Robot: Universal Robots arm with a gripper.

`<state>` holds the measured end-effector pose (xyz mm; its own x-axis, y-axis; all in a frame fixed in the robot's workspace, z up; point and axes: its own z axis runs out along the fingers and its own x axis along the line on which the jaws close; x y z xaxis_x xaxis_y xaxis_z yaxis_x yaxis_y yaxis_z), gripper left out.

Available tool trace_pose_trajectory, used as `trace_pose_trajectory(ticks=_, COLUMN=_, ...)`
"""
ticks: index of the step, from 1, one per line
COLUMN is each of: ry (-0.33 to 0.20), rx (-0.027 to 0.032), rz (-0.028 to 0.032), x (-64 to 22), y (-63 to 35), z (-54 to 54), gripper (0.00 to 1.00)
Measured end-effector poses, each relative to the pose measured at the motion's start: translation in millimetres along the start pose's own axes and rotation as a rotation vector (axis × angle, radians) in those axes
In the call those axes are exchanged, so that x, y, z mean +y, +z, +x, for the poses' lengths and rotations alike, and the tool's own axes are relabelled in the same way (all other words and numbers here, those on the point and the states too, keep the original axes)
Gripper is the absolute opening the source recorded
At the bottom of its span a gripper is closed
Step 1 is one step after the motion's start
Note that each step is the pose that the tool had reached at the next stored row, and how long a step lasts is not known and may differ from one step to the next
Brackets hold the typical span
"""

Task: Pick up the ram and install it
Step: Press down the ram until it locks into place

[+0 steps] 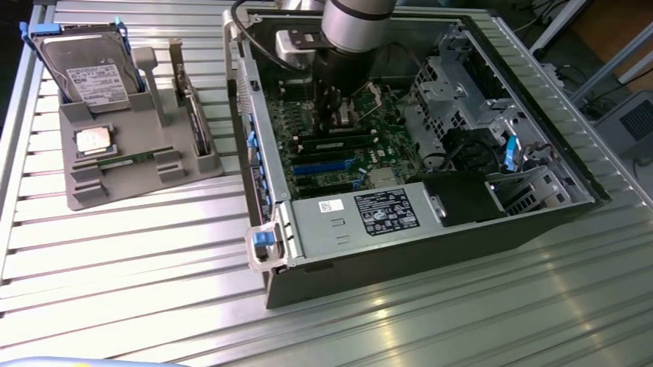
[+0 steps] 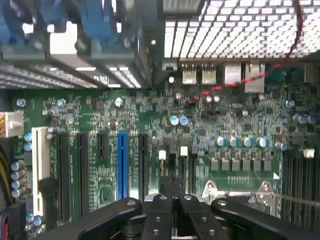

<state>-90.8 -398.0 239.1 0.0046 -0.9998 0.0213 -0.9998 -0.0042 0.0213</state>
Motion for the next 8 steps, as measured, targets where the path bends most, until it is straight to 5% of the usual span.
trace_pose_trajectory(ticks=8, ry=0.0, rx=-0.0039, rz=-0.0027, x=-71.2, y=-1.6, z=0.2, gripper=0.1)
